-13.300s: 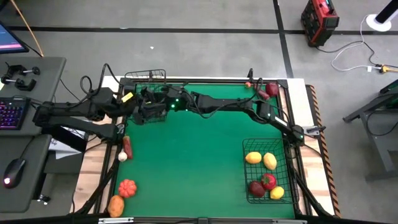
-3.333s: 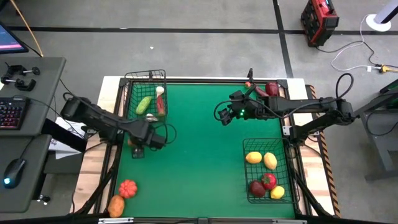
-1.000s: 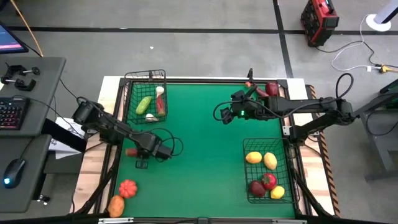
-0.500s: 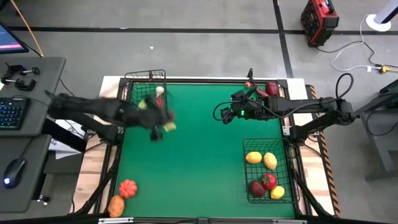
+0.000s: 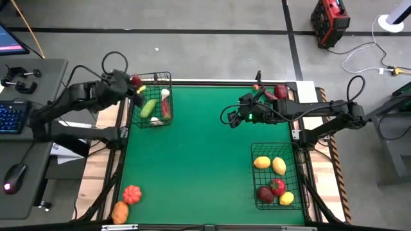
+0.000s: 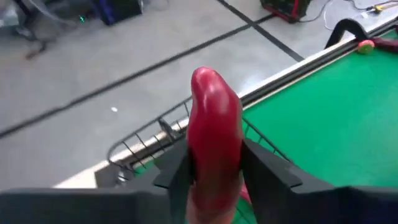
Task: Sort produce into baskets
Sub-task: Put the bottom red chili pepper into the top black wire basket, then put the orange pumpkin into the top black wire basket
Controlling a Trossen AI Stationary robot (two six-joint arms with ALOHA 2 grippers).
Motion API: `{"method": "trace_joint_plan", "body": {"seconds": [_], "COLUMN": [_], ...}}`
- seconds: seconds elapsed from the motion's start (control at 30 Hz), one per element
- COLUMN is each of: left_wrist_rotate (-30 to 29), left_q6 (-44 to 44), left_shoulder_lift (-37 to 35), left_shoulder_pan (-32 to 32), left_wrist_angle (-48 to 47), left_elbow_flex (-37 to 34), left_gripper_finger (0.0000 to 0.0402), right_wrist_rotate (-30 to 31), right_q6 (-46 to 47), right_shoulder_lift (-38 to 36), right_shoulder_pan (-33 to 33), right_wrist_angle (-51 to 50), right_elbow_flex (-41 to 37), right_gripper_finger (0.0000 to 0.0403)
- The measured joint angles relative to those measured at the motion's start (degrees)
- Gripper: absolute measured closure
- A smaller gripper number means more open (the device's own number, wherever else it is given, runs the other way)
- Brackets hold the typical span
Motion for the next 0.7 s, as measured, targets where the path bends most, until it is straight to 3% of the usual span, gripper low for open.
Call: {"method": "trace_joint_plan", "body": {"seconds": [0.27, 0.43, 0.6, 0.7], "left_wrist_rotate": [10.0, 15.3, 35.5, 42.2], "left_q6": [3.9, 3.1, -1.5, -6.8], "left_shoulder_lift": [2.6, 3.8, 3.8, 3.8], "left_shoulder_pan": [4.6, 5.1, 2.3, -4.4], "left_wrist_angle": [8.3, 10.0, 14.0, 17.9], "left_elbow_flex": [0.1, 1.6, -0.5, -3.7], "left_gripper_finger": [0.0167, 0.0122, 0.0113, 0.0113], "right_wrist_rotate": [-1.5, -1.7, -1.7, -1.7], "right_q6": [0.0, -0.2, -0.4, -0.5], "right_shoulder_lift": [0.0, 0.0, 0.0, 0.0], "right_shoulder_pan": [0.0, 0.4, 1.4, 2.2], "right_wrist_angle": [0.0, 0.0, -0.2, -0.8], "right_elbow_flex": [0.0, 0.0, 0.0, 0.0], "right_gripper_finger": [0.0108, 0.0108, 0.0108, 0.0108]}}
